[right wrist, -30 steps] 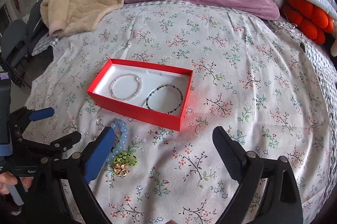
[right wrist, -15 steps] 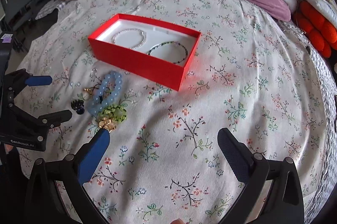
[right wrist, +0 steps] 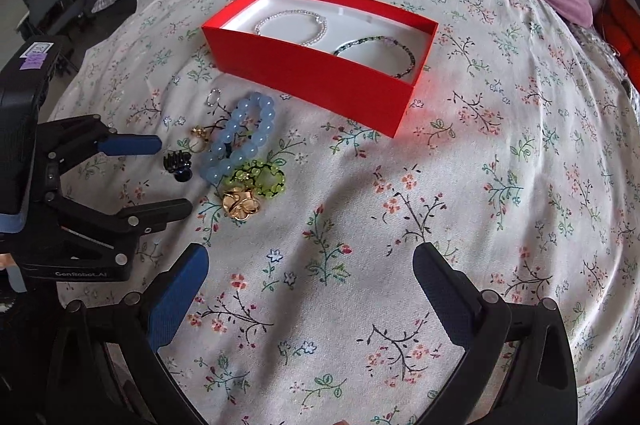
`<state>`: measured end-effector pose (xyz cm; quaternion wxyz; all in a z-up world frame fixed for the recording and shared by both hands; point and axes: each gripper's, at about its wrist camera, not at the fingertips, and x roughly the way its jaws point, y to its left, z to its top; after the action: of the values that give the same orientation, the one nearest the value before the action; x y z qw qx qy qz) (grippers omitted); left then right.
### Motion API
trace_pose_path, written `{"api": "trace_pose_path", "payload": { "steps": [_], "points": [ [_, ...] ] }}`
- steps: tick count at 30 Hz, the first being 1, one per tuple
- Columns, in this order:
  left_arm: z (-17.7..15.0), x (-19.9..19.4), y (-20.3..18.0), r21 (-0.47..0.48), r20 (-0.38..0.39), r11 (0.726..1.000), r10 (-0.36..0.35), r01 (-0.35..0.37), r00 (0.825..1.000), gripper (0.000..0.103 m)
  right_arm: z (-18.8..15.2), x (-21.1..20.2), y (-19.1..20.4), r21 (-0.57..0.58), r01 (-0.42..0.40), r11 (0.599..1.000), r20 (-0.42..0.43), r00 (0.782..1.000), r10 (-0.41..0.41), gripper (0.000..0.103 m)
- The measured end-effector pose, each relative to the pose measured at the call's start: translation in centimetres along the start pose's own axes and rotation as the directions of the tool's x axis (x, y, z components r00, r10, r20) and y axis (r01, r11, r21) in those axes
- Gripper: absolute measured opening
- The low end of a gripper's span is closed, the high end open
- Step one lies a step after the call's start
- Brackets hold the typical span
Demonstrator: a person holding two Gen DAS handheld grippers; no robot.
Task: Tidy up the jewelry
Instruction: 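Grasp the black claw hair clip with the left tool, then grasp the gold ring with the right tool while the left tool holds the clip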
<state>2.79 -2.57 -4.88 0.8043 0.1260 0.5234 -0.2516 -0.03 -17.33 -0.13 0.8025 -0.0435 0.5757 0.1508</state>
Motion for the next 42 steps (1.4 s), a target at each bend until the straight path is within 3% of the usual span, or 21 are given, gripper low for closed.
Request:
{"api": "trace_pose_path", "payload": {
  "steps": [8, 12, 24, 36, 42],
  "points": [
    [0.4, 0.5, 0.4, -0.011, 0.008, 1.000, 0.008, -0.008, 1.000, 0.043, 0.0, 1.2, 1.4, -0.039, -0.019, 0.999, -0.027, 0.999, 0.018, 0.103],
    [0.5, 0.4, 0.4, -0.005, 0.007, 1.000, 0.001, -0.001, 1.000, 0.024, 0.0, 1.7, 2.3, -0.068, -0.029, 0.997, -0.031, 0.999, 0.027, 0.102],
    [0.5, -1.1, 1.2, -0.064, -0.008, 0.998, 0.027, -0.028, 1.000, 0.023, 0.3, 3.0, 4.1, -0.118, -0.043, 0.992, -0.050, 0.998, 0.037, 0.085],
    [-0.3, -1.4, 1.9, -0.085, -0.041, 0.995, 0.043, -0.047, 0.998, 0.023, 1.4, 4.5, 5.3, -0.107, -0.057, 0.993, -0.073, 0.996, 0.049, 0.057],
    [-0.7, -1.6, 2.0, -0.086, -0.045, 0.995, 0.043, -0.047, 0.998, 0.024, 2.1, 4.8, 5.0, -0.068, -0.053, 0.996, -0.065, 0.997, 0.049, 0.036]
  ]
}}
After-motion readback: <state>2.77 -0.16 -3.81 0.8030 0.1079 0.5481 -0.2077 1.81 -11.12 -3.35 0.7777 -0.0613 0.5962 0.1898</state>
